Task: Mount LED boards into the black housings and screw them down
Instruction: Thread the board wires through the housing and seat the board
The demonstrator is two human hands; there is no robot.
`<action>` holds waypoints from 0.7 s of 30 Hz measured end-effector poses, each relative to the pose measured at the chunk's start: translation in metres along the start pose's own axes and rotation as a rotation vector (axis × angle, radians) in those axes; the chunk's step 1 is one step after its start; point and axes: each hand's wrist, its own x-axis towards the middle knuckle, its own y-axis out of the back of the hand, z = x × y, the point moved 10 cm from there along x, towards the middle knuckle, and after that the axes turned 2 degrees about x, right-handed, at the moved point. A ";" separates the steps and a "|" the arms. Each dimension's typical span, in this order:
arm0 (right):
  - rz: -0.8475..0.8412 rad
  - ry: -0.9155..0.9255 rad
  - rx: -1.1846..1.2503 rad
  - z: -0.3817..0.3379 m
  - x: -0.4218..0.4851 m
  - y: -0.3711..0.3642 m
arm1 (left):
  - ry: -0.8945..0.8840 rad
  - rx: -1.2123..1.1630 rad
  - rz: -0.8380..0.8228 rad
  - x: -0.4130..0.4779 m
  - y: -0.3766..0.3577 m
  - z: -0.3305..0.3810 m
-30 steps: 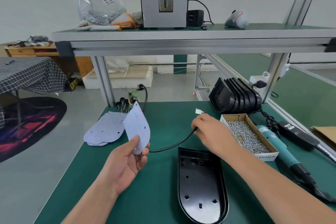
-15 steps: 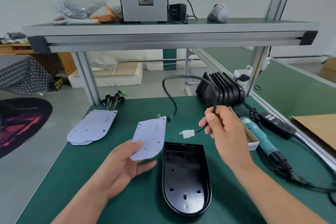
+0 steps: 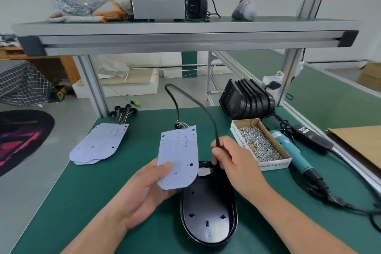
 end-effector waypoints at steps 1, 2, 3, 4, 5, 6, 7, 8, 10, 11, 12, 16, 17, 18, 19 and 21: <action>-0.009 0.009 0.017 -0.002 0.000 -0.002 | -0.005 0.017 -0.009 0.000 -0.002 0.001; -0.022 0.019 0.030 -0.005 -0.001 -0.005 | -0.009 0.032 -0.020 0.001 -0.003 0.001; -0.036 0.030 0.035 -0.008 -0.001 -0.008 | -0.014 0.038 -0.032 0.001 -0.005 0.001; -0.048 0.037 0.035 -0.009 -0.002 -0.011 | -0.019 0.032 -0.047 0.001 -0.006 0.001; -0.058 0.037 0.031 -0.009 -0.002 -0.013 | -0.023 0.016 -0.060 0.001 -0.007 0.002; -0.068 0.034 0.020 -0.008 -0.001 -0.014 | -0.026 -0.001 -0.070 0.001 -0.007 0.002; -0.078 0.025 -0.005 -0.006 0.000 -0.016 | -0.028 -0.011 -0.074 0.002 -0.007 0.002; -0.088 0.011 -0.045 -0.003 0.000 -0.018 | -0.028 -0.015 -0.072 0.002 -0.007 0.002; -0.099 -0.001 -0.118 0.000 0.001 -0.019 | -0.027 -0.015 -0.066 0.002 -0.006 0.001; -0.101 0.009 -0.144 -0.001 0.001 -0.019 | -0.026 -0.013 -0.064 0.003 -0.006 0.001; -0.102 0.022 -0.177 -0.001 0.001 -0.019 | -0.024 -0.013 -0.059 0.003 -0.006 0.000; -0.113 0.088 -0.315 -0.006 0.000 -0.014 | -0.031 -0.038 0.020 0.003 0.002 0.000; -0.116 0.105 -0.334 -0.008 0.000 -0.014 | -0.038 -0.037 0.022 0.003 0.001 0.001; -0.122 0.127 -0.349 -0.011 -0.001 -0.015 | -0.044 -0.037 0.016 0.003 0.000 0.001; -0.132 0.151 -0.353 -0.015 -0.002 -0.016 | -0.052 -0.036 0.009 0.003 -0.001 0.002; -0.145 0.171 -0.342 -0.019 -0.004 -0.020 | -0.070 -0.028 -0.009 0.003 -0.003 0.005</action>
